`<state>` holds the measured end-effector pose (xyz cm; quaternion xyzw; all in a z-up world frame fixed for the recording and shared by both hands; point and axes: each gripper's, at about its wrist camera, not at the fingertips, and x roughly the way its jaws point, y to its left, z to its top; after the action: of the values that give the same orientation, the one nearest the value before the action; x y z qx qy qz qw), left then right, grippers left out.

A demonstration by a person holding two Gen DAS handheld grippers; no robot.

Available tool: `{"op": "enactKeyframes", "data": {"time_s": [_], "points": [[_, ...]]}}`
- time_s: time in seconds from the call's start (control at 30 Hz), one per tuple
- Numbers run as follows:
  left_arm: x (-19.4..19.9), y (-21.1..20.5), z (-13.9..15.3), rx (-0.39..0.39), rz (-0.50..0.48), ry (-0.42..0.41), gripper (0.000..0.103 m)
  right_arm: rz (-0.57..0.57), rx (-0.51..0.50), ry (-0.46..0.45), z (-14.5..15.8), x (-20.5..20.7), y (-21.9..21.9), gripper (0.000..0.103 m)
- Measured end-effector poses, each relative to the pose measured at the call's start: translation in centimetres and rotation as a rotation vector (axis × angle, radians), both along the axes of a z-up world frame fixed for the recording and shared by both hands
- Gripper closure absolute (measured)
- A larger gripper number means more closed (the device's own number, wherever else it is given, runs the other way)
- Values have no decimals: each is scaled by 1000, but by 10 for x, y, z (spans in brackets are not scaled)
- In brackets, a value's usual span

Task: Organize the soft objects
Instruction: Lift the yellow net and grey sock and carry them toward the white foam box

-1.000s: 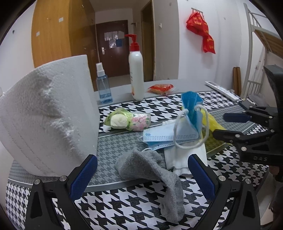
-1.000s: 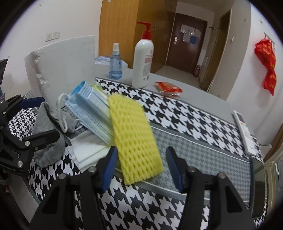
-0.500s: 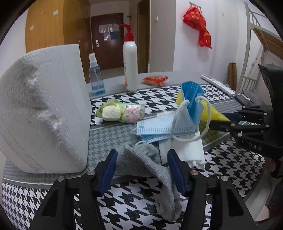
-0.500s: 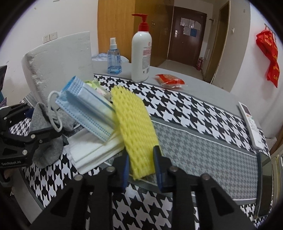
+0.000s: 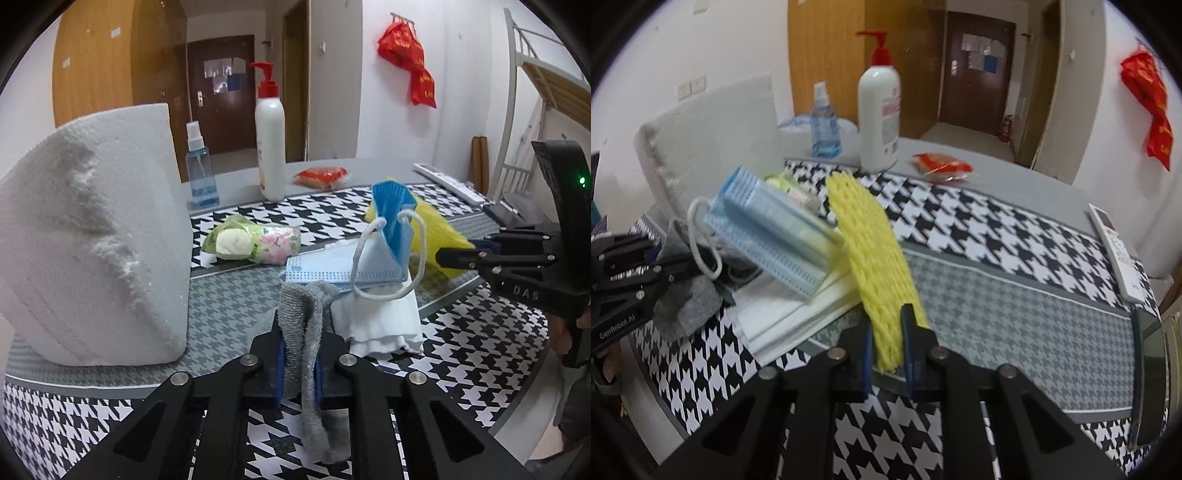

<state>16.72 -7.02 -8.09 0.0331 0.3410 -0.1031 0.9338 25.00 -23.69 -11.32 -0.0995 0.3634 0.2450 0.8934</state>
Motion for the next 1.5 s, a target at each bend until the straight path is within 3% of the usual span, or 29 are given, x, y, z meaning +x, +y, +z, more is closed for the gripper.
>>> {"op": "enactKeyframes", "data": {"time_s": [0.73,1.5], "points": [[-41,11,39,-22,25,-160,92,-60,133,-120,46,-54,-28,90],[-96,25,99,-25,84,-381,92,-52,226,-248,83,-105,-18,90]]}}
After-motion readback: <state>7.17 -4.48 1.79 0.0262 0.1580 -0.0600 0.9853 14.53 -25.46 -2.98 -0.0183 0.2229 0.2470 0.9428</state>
